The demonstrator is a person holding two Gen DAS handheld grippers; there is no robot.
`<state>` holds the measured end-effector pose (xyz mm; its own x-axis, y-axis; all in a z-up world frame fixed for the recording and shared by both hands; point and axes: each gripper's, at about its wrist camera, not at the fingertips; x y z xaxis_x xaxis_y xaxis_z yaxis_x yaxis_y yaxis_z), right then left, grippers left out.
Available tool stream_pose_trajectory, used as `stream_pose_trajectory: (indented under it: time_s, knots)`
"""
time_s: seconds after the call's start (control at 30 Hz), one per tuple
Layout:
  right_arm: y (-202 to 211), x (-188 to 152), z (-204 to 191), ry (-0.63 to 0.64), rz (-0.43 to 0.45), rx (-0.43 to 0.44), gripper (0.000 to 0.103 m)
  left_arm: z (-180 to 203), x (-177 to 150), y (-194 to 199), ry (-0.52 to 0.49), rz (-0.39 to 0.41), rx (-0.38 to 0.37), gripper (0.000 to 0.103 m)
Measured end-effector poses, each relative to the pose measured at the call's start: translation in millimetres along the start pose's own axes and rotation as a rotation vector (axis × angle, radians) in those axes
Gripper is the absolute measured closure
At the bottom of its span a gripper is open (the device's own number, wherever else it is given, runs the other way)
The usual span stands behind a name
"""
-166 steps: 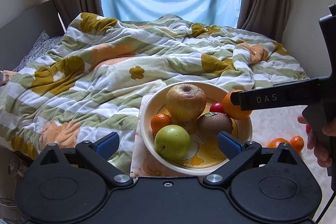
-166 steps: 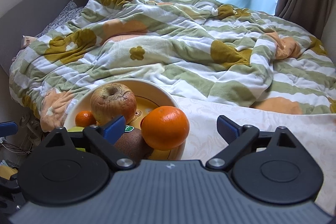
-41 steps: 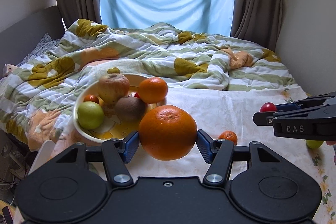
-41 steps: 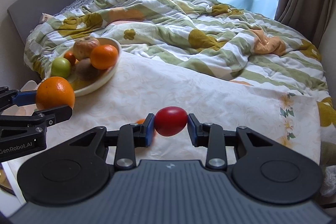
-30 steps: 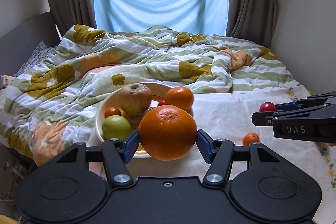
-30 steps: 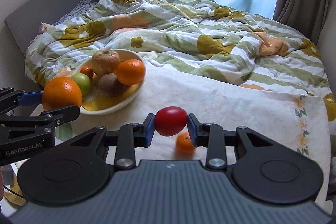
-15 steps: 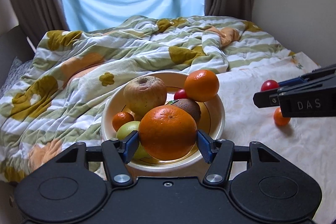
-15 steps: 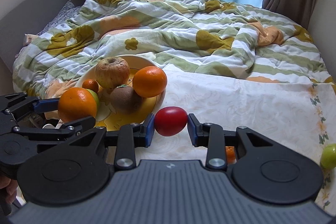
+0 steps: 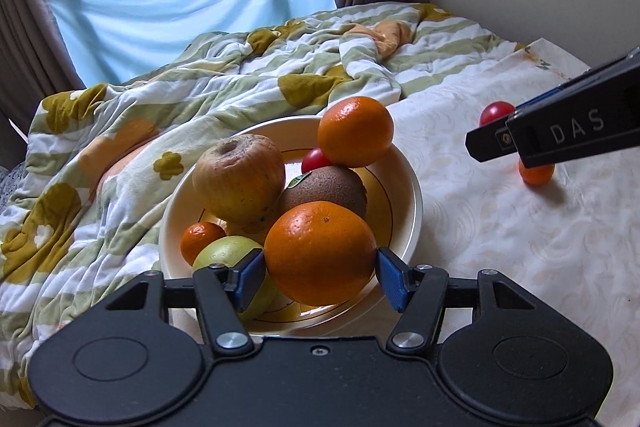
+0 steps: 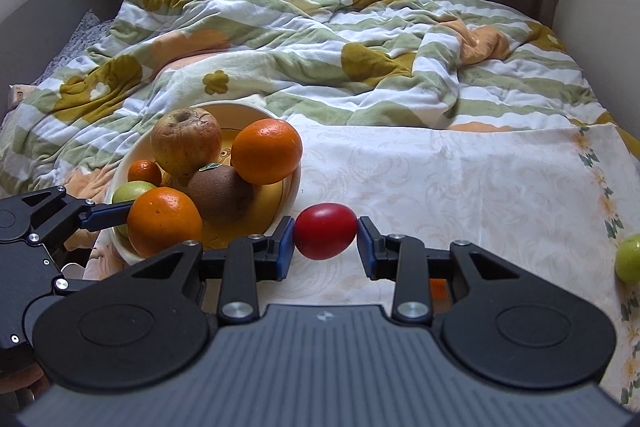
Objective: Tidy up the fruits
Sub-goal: 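Carry the orange into the dish and open the left tool while the right tool carries the tomato, then lower the red tomato into the dish and open the right tool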
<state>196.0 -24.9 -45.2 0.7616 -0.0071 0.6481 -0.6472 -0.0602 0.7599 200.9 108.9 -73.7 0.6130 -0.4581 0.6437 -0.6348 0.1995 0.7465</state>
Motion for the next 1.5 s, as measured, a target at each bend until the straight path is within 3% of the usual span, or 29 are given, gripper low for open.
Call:
stream_pose_trajectory:
  time_s: [0.07, 0.13, 0.7, 1.13, 1.23, 1.3, 1.4, 1.5]
  knots:
    - [-0.1, 1.1, -0.9, 0.0, -0.001, -0.004, 0.054, 0.8, 1.7, 5.7, -0.011, 0.03, 0.014, 0.008]
    - [-0.6, 1.5, -1.7, 0.0, -0.002, -0.004, 0.054, 1.6, 4.0, 13.2, -0.017, 0.066, 0.031, 0.002]
    - [-11.2, 18.3, -23.6, 0.155, -0.027, 0.148, 0.054, -18.6, -7.9, 57.5, 0.252, 0.03, 0.096, 0.002]
    - [-42.3, 10.2, -42.3, 0.24, -0.054, 0.23, 0.053, -27.5, -27.9, 63.5, 0.382, -0.005, 0.124, 0.002]
    - [-41.9, 10.1, -42.1, 0.24, -0.043, 0.227, 0.042, -26.4, -28.6, 64.1, 0.384, -0.01, 0.129, 0.002]
    - [-39.5, 10.3, -40.2, 0.227, -0.033, 0.215, 0.019, -24.9, -30.0, 66.1, 0.382, -0.011, 0.133, 0.002]
    - [-30.3, 9.6, -33.5, 0.199, -0.001, 0.201, 0.0, -24.3, -30.5, 69.0, 0.392, -0.014, 0.133, 0.002]
    - [-23.6, 9.5, -27.7, 0.18, 0.005, 0.183, 0.0, -26.0, -30.6, 73.0, 0.421, -0.012, 0.115, 0.002]
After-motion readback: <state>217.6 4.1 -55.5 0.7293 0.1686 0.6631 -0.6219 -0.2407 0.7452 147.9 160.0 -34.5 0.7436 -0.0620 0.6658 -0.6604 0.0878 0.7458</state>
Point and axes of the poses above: each gripper's, at about its wrist camera, not at the fingertips, and y roughly against the way its jaws point, z to its right, x to its top, and after that the axes turned 2 degrees about -x, right-handed
